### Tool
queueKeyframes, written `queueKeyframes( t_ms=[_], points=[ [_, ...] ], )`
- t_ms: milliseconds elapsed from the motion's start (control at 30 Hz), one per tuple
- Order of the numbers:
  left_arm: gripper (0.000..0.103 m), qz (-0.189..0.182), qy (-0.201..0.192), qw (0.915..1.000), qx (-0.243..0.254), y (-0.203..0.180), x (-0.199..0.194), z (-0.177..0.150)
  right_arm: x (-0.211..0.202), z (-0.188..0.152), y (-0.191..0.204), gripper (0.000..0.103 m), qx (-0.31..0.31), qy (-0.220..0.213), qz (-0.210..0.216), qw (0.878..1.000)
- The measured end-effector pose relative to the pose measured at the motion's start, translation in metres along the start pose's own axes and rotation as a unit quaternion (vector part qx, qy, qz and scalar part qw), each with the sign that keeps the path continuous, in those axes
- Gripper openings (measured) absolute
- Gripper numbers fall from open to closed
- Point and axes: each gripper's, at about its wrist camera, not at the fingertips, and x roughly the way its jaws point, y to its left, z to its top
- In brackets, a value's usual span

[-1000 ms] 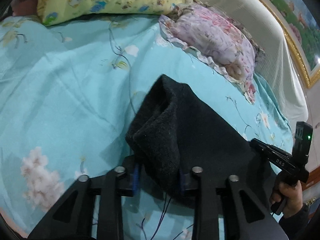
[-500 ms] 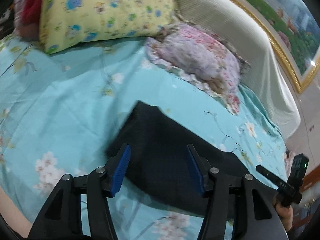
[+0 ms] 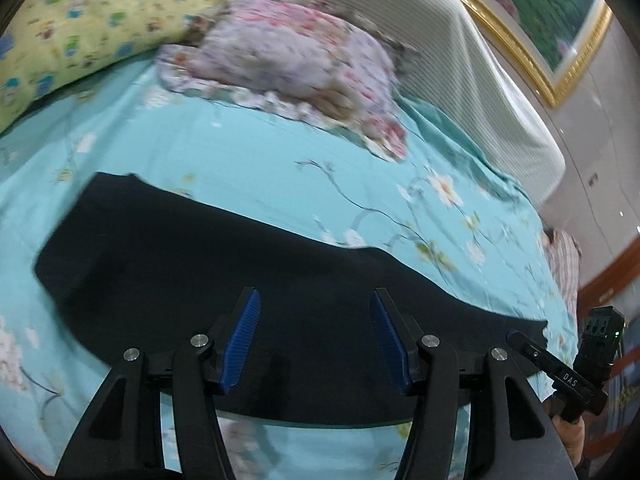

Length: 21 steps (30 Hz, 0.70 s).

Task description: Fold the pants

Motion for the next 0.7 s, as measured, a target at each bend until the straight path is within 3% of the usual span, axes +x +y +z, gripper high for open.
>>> queueKeyframes(
  t_ms=[333, 700],
  points=[
    [0.064, -0.034, 0.040, 0.9971, 0.054, -0.058, 0.029, -0.007, -0.044, -0.024, -0.037, 0.046, 0.053, -0.033, -0.022, 0.998],
    [0.068, -0.076, 0.085, 0.9835, 0.140, -0.143, 0.063, -0.023, -0.092, -0.059, -0.085, 0.051, 0.126, -0.072, -0.049, 0.988]
  ],
)
